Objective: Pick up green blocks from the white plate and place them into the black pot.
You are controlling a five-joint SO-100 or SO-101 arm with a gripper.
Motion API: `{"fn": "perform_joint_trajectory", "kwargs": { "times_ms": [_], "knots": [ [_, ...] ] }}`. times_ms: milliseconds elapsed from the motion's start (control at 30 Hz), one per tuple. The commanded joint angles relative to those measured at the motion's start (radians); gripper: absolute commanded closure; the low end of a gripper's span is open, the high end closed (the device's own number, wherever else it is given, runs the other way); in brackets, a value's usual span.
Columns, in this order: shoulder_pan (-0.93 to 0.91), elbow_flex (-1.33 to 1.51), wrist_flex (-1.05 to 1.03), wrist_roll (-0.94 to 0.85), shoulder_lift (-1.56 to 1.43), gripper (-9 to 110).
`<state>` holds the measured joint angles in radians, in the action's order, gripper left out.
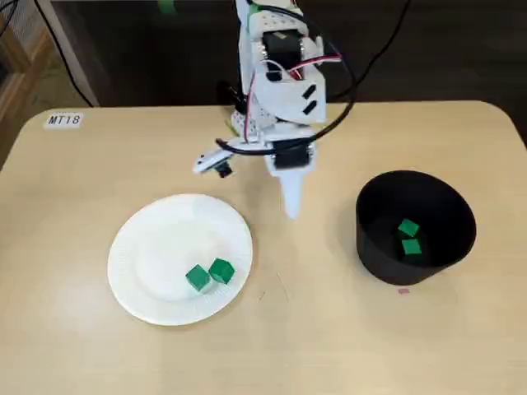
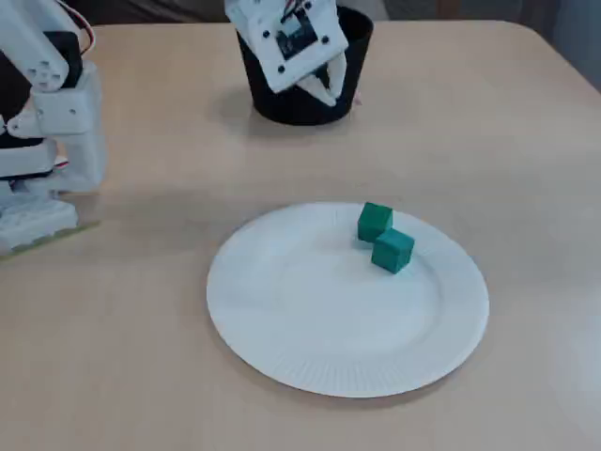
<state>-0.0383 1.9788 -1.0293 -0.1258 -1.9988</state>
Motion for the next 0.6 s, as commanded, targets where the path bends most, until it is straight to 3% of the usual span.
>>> {"fn": "perform_joint_trajectory", "kwargs": {
  "times_ms": [0, 367, 567],
  "knots": [
    [-0.072, -0.198, -0.094, -0.112, 0.160, 104],
    [-0.221, -0.900, -0.588, -0.431, 0.733, 104],
    [-0.308, -0.953, -0.609, -0.281, 0.790, 104]
  ]
}}
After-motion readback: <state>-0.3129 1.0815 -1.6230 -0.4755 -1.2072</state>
